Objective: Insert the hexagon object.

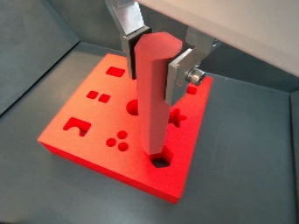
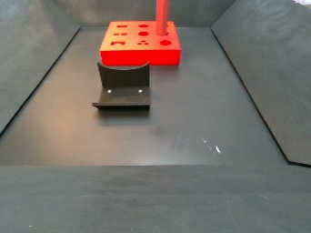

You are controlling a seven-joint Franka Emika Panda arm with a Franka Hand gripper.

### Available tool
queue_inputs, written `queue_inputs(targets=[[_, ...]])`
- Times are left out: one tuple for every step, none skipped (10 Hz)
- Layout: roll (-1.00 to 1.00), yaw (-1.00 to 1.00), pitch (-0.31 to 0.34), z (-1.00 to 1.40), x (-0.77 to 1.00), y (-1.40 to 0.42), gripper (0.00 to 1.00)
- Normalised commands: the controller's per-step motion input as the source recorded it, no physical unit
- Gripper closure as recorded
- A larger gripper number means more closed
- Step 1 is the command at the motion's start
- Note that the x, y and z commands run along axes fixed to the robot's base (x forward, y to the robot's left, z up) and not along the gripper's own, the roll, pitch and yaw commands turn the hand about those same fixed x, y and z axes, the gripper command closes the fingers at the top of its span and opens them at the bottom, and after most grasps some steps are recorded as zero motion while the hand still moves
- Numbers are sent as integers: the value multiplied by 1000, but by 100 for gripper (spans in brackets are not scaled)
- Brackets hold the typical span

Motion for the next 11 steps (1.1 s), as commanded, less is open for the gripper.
queue_inputs(targets=[[0, -160, -20, -63, -40, 123, 100], [0, -91, -47, -111, -26, 77, 100], [0, -57, -70, -203, -117, 60, 100], [0, 0, -123, -277, -131, 0, 100], [0, 0, -116, -263, -69, 0, 100], [0, 0, -93, -189, 0, 0, 100], [0, 0, -69, -180, -29, 0, 100], [0, 0, -63, -163, -77, 0, 100], [0, 0, -54, -163, -100, 0, 100], [0, 0, -63, -146, -14, 0, 100], [0, 0, -57, -143, 0, 0, 100]])
